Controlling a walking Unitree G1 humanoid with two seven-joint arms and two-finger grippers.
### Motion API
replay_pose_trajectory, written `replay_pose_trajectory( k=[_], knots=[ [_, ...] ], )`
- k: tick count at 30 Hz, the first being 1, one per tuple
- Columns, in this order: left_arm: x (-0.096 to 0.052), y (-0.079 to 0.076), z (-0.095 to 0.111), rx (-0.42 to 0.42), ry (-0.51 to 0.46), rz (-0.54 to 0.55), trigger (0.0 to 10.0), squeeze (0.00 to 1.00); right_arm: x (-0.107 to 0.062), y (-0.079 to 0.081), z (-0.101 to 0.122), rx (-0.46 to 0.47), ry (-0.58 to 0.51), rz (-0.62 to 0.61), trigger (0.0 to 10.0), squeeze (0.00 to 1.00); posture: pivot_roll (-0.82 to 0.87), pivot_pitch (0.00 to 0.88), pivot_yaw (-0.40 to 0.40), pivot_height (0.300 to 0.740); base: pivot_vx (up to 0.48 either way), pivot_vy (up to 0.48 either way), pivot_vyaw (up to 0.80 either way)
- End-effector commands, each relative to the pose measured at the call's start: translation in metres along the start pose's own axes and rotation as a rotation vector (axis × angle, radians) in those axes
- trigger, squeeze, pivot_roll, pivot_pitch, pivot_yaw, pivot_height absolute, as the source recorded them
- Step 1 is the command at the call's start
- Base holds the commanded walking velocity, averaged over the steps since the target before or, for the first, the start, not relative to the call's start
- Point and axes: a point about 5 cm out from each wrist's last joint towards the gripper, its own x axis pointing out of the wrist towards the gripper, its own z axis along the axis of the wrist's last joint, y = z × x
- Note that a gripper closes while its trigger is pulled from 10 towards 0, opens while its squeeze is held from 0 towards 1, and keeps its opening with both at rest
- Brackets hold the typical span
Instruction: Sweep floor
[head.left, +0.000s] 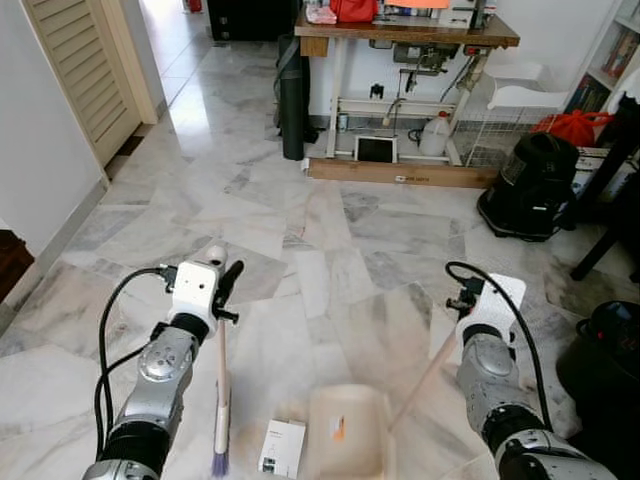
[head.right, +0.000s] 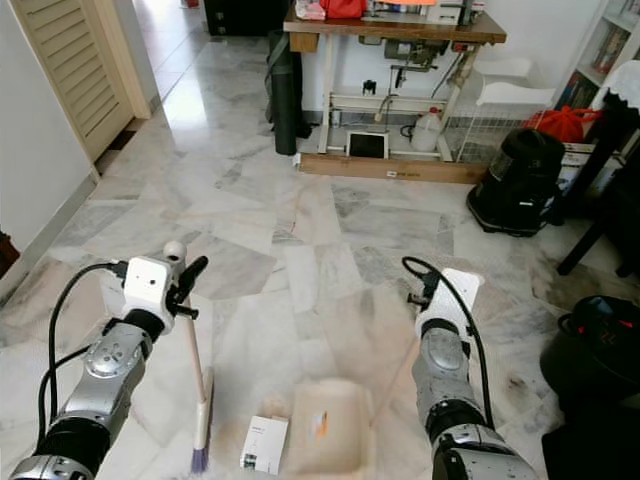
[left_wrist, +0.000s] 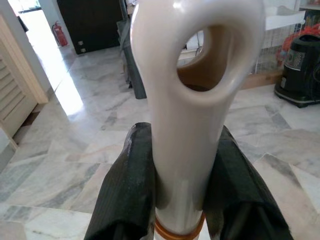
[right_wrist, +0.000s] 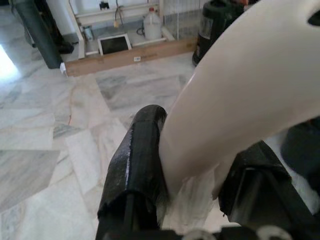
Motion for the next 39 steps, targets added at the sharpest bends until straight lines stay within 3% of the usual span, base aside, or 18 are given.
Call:
replay_pose_trajectory(
  k=[1, 22, 39],
  knots=[
    [0.004, 0.003, 0.011, 0.033, -0.053, 0.0, 10.0, 0.0, 0.002, -0.003, 0.007, 0.003, -0.037, -0.004, 10.0, 0.0, 0.03, 0.0, -0.044, 0.74, 0.0, 0.0, 0.0],
    [0.002, -0.001, 0.006, 0.029, -0.025, -0.036, 10.0, 0.0, -0.002, -0.013, -0.002, -0.015, -0.039, -0.008, 10.0, 0.0, 0.03, 0.0, -0.033, 0.74, 0.0, 0.0, 0.0],
    [0.001, -0.004, 0.0, 0.017, 0.013, -0.057, 10.0, 0.0, -0.006, -0.009, -0.023, -0.092, 0.121, 0.014, 10.0, 0.0, 0.03, 0.0, -0.032, 0.74, 0.0, 0.0, 0.0]
  ],
)
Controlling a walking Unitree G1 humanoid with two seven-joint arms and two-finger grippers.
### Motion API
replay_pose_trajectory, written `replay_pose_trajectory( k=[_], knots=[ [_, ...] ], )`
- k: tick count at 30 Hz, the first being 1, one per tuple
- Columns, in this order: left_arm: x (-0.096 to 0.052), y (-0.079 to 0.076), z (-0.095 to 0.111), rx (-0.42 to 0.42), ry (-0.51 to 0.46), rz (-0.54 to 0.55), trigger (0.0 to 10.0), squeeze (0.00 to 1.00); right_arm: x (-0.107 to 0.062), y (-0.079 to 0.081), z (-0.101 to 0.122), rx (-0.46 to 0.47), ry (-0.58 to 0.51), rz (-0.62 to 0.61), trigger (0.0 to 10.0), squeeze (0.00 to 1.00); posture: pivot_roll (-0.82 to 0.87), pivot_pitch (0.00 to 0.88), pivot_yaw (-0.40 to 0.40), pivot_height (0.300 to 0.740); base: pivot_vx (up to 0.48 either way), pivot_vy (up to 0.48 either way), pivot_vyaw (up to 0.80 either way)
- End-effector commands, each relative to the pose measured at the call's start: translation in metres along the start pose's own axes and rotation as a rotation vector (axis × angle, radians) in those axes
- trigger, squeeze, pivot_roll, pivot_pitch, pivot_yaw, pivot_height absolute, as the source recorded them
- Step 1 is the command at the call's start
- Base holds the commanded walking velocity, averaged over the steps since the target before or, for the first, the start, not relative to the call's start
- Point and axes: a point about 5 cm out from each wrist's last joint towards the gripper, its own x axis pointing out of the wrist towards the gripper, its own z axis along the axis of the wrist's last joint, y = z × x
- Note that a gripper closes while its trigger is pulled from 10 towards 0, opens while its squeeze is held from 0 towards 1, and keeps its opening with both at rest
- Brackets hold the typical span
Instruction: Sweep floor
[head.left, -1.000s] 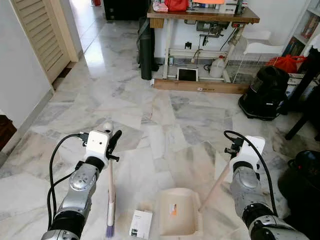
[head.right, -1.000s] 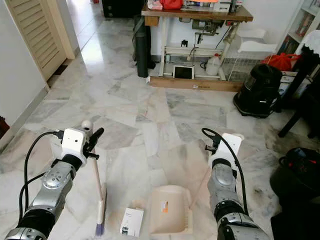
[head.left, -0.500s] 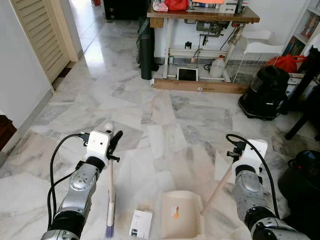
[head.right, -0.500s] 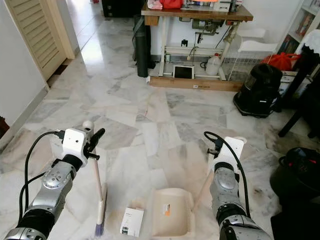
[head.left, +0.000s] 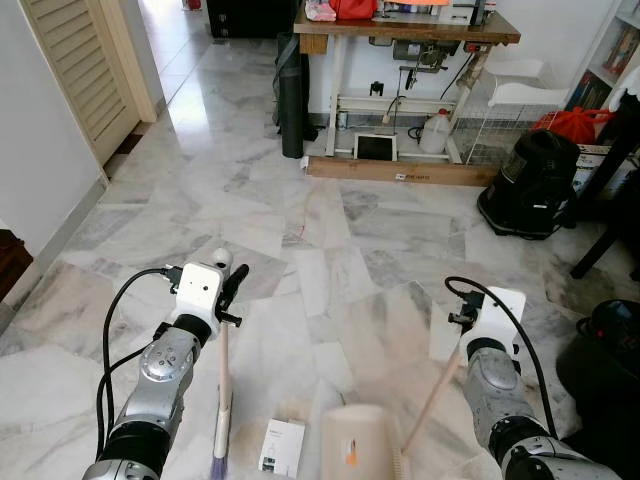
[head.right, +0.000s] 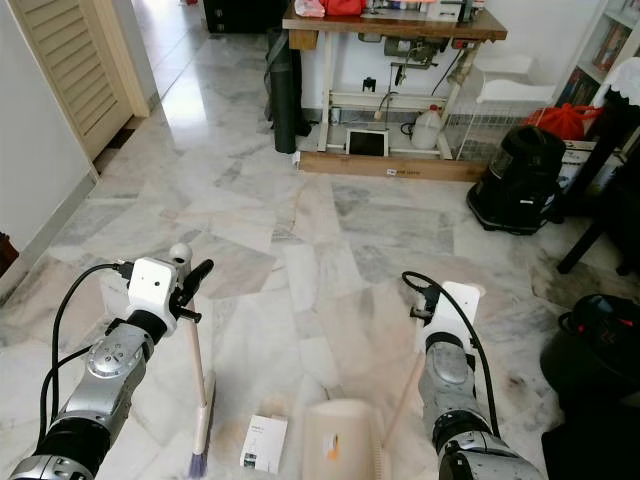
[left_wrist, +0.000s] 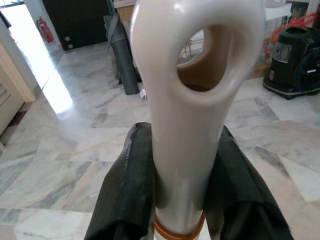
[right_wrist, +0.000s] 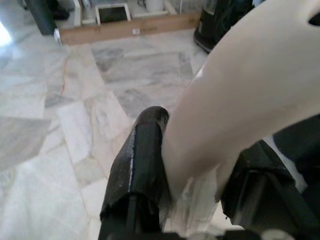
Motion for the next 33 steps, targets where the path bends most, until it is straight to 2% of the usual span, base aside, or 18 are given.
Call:
replay_pose_trajectory(
  k=[1, 8, 11, 14, 17, 20, 23, 25, 27, 33],
  knots=[
    [0.001, 0.0, 0.002, 0.013, -0.002, -0.009, 10.0, 0.0, 0.002, 0.001, 0.001, -0.027, 0.015, -0.003, 10.0, 0.0, 0.03, 0.0, -0.032, 0.74, 0.0, 0.0, 0.0],
    [0.0, 0.002, 0.0, 0.01, 0.009, -0.001, 10.0, 0.0, 0.001, 0.002, 0.001, -0.016, 0.009, 0.002, 10.0, 0.0, 0.04, 0.0, -0.033, 0.74, 0.0, 0.0, 0.0],
    [0.0, 0.002, 0.0, 0.008, 0.008, 0.001, 10.0, 0.0, 0.003, 0.001, 0.015, 0.04, -0.078, 0.001, 10.0, 0.0, 0.04, 0.0, -0.032, 0.74, 0.0, 0.0, 0.0],
    [0.0, 0.002, 0.0, 0.011, 0.006, 0.001, 10.0, 0.0, 0.004, 0.0, 0.018, 0.033, -0.091, -0.009, 10.0, 0.0, 0.04, 0.0, -0.031, 0.74, 0.0, 0.0, 0.0],
    [-0.001, 0.002, 0.001, 0.013, 0.002, 0.001, 10.0, 0.0, 0.005, -0.001, 0.017, 0.032, -0.064, -0.027, 10.0, 0.0, 0.04, 0.0, -0.031, 0.74, 0.0, 0.0, 0.0],
    [0.0, 0.003, 0.001, 0.016, 0.003, 0.004, 10.0, 0.0, 0.006, -0.001, 0.01, -0.01, 0.01, -0.039, 10.0, 0.0, 0.04, 0.0, -0.031, 0.74, 0.0, 0.0, 0.0],
    [0.0, 0.003, 0.0, 0.017, 0.007, 0.003, 10.0, 0.0, 0.005, -0.001, 0.002, 0.027, 0.081, -0.055, 10.0, 0.0, 0.04, 0.0, -0.034, 0.74, 0.0, 0.0, 0.0],
    [0.0, 0.003, 0.0, 0.017, 0.009, 0.004, 10.0, 0.0, 0.004, -0.001, -0.003, -0.02, 0.122, -0.067, 10.0, 0.0, 0.04, 0.0, -0.034, 0.74, 0.0, 0.0, 0.0],
    [0.0, 0.003, 0.0, 0.017, 0.01, 0.004, 10.0, 0.0, 0.004, 0.0, -0.004, 0.007, 0.133, -0.064, 10.0, 0.0, 0.04, 0.0, -0.037, 0.74, 0.0, 0.0, 0.0],
    [0.0, 0.003, 0.0, 0.016, 0.017, 0.001, 10.0, 0.0, 0.002, 0.0, -0.011, -0.004, 0.179, -0.074, 10.0, 0.0, 0.04, 0.0, -0.038, 0.74, 0.0, 0.0, 0.0]
  ],
)
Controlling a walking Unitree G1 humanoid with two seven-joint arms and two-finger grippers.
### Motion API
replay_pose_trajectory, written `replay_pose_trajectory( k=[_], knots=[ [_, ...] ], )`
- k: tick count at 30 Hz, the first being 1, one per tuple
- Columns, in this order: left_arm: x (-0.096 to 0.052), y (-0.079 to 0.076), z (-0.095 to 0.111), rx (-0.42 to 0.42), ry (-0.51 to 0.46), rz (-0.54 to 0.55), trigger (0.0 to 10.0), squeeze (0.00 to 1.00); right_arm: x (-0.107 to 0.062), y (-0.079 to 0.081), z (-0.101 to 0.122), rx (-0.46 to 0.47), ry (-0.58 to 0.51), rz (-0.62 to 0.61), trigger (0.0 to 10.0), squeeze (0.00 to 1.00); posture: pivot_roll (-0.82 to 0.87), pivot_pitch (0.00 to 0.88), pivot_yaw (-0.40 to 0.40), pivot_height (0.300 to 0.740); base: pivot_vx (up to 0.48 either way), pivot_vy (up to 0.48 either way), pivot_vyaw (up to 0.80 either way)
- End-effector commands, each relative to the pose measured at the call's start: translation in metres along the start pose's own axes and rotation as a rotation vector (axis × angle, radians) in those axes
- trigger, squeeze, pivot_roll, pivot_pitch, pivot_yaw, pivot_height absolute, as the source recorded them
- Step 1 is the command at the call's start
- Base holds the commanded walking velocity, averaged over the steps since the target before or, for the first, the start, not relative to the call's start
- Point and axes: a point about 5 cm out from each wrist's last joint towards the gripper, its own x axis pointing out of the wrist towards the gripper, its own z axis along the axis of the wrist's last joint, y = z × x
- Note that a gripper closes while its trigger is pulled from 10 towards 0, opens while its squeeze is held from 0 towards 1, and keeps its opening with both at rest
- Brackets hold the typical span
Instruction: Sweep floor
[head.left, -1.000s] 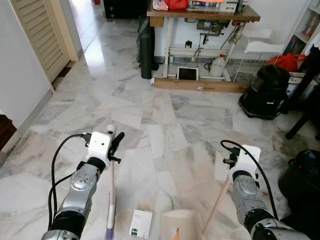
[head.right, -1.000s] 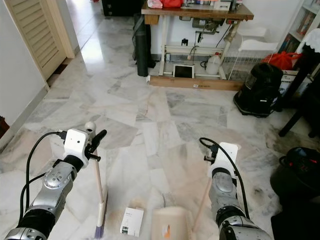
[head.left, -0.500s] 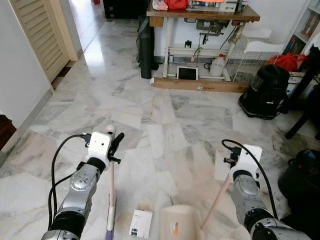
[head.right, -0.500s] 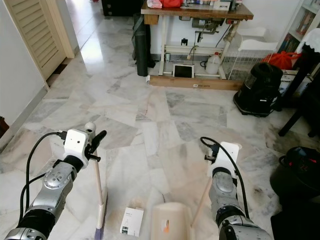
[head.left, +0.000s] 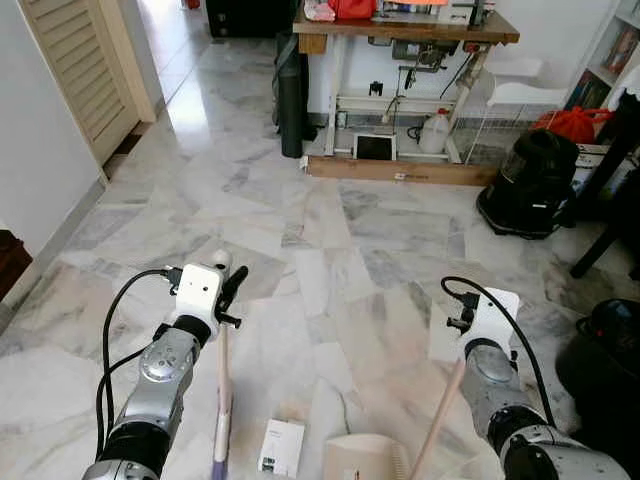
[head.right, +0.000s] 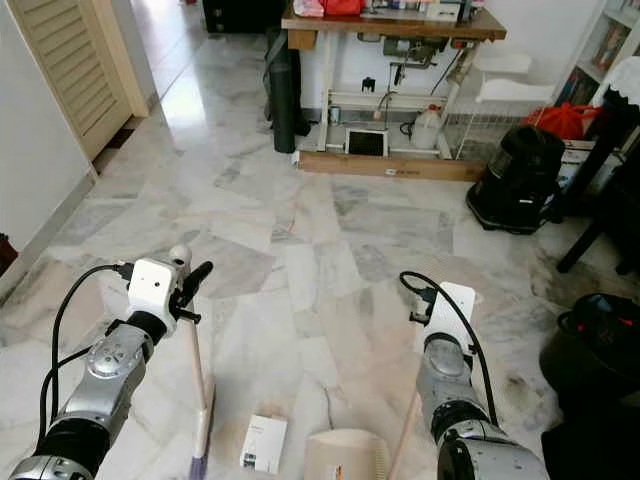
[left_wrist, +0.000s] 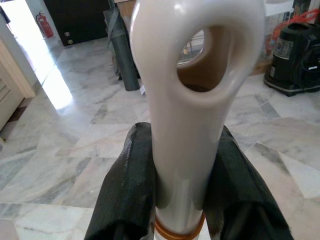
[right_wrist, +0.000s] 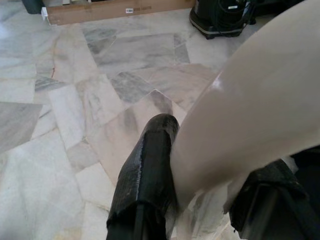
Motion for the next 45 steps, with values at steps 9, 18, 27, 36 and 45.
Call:
replay_pose_trajectory(
  k=[9, 18, 27, 36, 45],
  knots=[
    [0.003, 0.001, -0.001, 0.017, 0.031, -0.031, 10.0, 0.0, -0.005, -0.005, -0.031, -0.036, 0.225, -0.009, 10.0, 0.0, 0.03, 0.0, -0.037, 0.74, 0.0, 0.0, 0.0],
    [0.004, -0.001, -0.003, 0.014, 0.049, -0.046, 10.0, 0.0, -0.008, -0.005, -0.041, -0.043, 0.331, 0.014, 10.0, 0.0, 0.03, 0.0, -0.039, 0.74, 0.0, 0.0, 0.0],
    [0.005, -0.002, -0.004, 0.012, 0.054, -0.054, 10.0, 0.0, -0.009, -0.003, -0.042, -0.036, 0.365, 0.034, 10.0, 0.0, 0.03, 0.0, -0.042, 0.74, 0.0, 0.0, 0.0],
    [0.006, -0.001, -0.001, 0.022, 0.031, -0.038, 10.0, 0.0, 0.001, 0.0, -0.002, 0.047, 0.077, 0.02, 10.0, 0.0, 0.03, 0.0, -0.043, 0.74, 0.0, 0.0, 0.0],
    [0.006, -0.001, 0.0, 0.031, 0.023, -0.039, 10.0, 0.0, 0.001, 0.0, 0.005, 0.087, -0.022, 0.022, 10.0, 0.0, 0.03, 0.0, -0.044, 0.74, 0.0, 0.0, 0.0]
  ],
)
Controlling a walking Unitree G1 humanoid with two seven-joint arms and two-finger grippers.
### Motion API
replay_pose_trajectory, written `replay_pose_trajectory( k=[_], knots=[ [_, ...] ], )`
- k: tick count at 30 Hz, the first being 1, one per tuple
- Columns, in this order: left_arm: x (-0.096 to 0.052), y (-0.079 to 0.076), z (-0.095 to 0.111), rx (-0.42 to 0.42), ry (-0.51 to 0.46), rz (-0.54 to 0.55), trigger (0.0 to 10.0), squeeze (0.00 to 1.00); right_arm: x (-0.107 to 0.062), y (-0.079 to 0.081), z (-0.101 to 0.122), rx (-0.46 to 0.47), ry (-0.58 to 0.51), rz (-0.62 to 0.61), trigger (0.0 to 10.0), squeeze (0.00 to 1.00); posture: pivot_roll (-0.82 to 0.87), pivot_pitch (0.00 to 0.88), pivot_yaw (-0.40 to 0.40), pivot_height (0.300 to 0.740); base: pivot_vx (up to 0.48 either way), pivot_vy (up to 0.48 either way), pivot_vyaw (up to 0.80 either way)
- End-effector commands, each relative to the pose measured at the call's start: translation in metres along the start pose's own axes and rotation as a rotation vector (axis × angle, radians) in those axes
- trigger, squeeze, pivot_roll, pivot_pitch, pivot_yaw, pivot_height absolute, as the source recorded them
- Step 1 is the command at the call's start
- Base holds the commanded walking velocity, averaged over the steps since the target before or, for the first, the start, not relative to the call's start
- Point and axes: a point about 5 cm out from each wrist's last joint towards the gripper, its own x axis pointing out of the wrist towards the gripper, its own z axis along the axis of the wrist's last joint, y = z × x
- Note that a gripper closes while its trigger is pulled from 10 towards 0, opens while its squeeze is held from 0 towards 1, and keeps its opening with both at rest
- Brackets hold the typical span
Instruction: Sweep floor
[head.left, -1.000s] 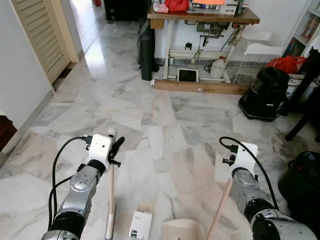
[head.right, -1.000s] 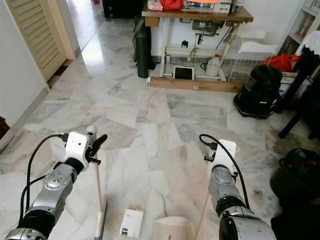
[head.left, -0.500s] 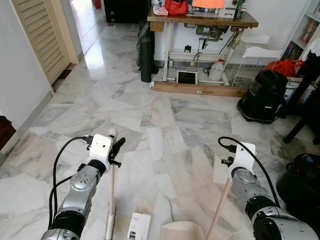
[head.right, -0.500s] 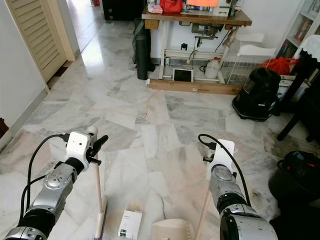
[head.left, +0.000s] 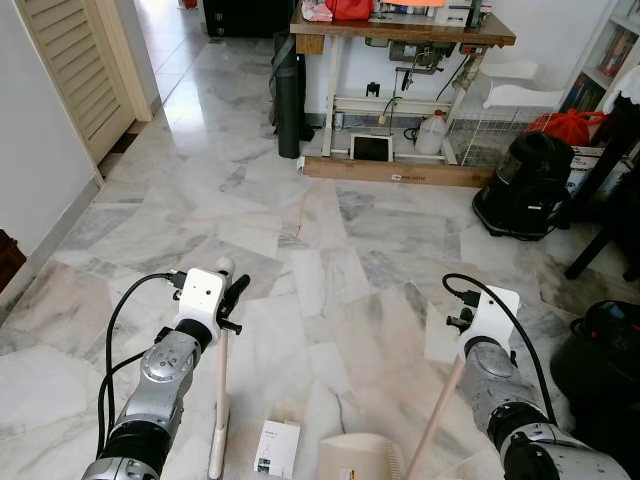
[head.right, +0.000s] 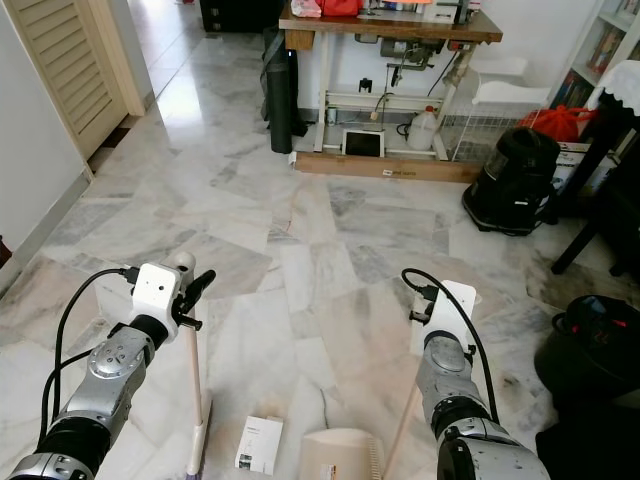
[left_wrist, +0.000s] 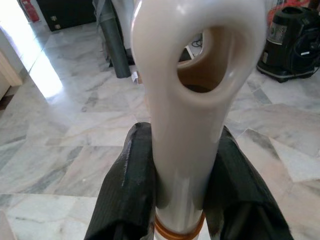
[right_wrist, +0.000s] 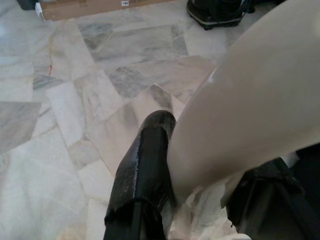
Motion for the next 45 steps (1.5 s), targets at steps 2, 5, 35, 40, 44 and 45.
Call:
replay_pose_trajectory(
  k=[2, 5, 35, 40, 44, 45],
  knots=[
    [0.004, 0.001, 0.009, 0.029, -0.035, -0.009, 10.0, 0.0, -0.001, 0.001, 0.003, 0.048, -0.053, 0.013, 10.0, 0.0, 0.03, 0.0, -0.044, 0.74, 0.0, 0.0, 0.0],
    [0.004, 0.001, 0.009, 0.03, -0.036, -0.009, 10.0, 0.0, -0.001, 0.002, 0.005, 0.062, -0.08, 0.027, 10.0, 0.0, 0.03, 0.0, -0.044, 0.74, 0.0, 0.0, 0.0],
    [0.005, 0.0, 0.008, 0.04, -0.032, -0.013, 10.0, 0.0, -0.005, 0.007, 0.014, -0.06, -0.212, 0.021, 10.0, 0.0, 0.04, 0.0, -0.046, 0.74, 0.0, 0.0, 0.0],
    [0.006, -0.001, 0.009, 0.042, -0.036, -0.015, 10.0, 0.0, -0.005, 0.01, 0.017, -0.047, -0.237, 0.047, 10.0, 0.0, 0.04, 0.0, -0.046, 0.74, 0.0, 0.0, 0.0],
    [0.006, -0.003, 0.008, 0.056, -0.029, -0.027, 10.0, 0.0, -0.006, 0.013, 0.012, -0.07, -0.207, 0.055, 10.0, 0.0, 0.04, 0.0, -0.046, 0.74, 0.0, 0.0, 0.0],
    [0.006, -0.003, 0.008, 0.056, -0.028, -0.027, 10.0, 0.0, -0.006, 0.014, 0.011, -0.071, -0.201, 0.058, 10.0, 0.0, 0.04, 0.0, -0.046, 0.74, 0.0, 0.0, 0.0]
  ],
)
